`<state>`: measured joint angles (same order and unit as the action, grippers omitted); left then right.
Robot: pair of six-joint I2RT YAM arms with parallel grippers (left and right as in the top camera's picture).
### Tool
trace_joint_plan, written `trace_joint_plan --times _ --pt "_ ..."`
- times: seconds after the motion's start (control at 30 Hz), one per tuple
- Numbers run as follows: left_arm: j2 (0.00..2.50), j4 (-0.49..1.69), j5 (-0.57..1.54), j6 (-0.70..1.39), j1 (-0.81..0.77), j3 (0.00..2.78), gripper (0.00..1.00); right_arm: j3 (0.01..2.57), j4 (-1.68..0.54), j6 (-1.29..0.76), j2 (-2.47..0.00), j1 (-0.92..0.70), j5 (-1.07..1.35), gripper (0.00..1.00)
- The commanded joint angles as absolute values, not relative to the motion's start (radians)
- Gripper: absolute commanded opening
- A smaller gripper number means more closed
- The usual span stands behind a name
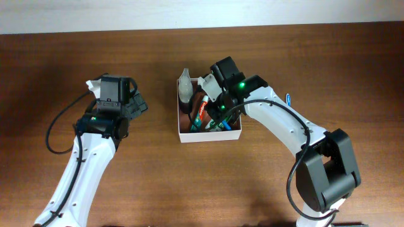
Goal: Pack container
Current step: 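Lower the held razor down into the box, then open the right gripper to release the razor and raise it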
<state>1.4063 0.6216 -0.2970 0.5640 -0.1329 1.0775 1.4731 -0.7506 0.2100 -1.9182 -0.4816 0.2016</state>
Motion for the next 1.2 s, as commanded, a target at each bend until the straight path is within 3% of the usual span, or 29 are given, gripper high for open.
trace_joint_plan --times 0.0,1.17 --pt "1.394 0.622 -0.314 0.555 -0.130 1.085 0.99 1.462 -0.745 0.213 -1.922 -0.493 0.214 0.04" --pt "1.394 0.622 -0.315 0.555 -0.130 1.085 0.99 1.462 -0.699 0.209 -2.063 -0.493 0.210 0.05"
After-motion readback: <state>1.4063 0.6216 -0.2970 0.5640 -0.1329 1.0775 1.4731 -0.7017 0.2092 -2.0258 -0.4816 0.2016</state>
